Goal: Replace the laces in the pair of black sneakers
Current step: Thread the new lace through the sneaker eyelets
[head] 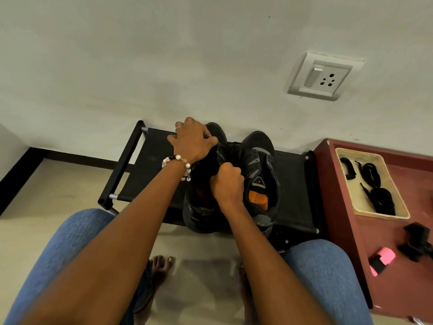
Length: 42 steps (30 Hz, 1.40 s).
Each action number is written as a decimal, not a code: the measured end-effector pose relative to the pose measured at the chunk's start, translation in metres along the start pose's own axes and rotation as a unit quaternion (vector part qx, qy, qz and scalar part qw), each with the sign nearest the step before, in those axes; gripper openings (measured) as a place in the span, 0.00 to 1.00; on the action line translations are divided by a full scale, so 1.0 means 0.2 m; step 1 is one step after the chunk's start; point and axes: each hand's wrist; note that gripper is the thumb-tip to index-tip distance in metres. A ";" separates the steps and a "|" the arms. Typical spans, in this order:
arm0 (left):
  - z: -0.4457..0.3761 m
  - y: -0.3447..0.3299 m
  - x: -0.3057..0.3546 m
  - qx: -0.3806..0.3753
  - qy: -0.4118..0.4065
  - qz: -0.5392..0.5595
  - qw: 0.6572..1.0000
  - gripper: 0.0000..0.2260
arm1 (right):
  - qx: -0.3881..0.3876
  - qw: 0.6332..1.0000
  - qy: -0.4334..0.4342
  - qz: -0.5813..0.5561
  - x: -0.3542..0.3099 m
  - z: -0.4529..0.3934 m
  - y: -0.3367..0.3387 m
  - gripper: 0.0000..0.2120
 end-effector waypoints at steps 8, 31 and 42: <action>0.06 0.23 0.07 0.053 -0.018 0.574 0.817 0.11 | -0.001 1.000 -0.006 -0.011 -0.01 0.01 0.01 0.11; -0.02 -0.11 -0.03 0.001 -0.045 -0.046 0.998 0.09 | -0.001 1.000 -0.018 -0.013 0.00 -0.01 -0.02 0.11; 0.04 0.20 0.03 0.028 0.094 0.576 0.811 0.09 | 0.002 1.000 -0.011 -0.010 -0.01 0.02 0.01 0.11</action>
Point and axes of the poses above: each hand's wrist, its own z-axis away from the middle knuckle, its own y-axis out of the back of the hand, x = y × z, and after that the axes turned 12 degrees about -y, right-handed
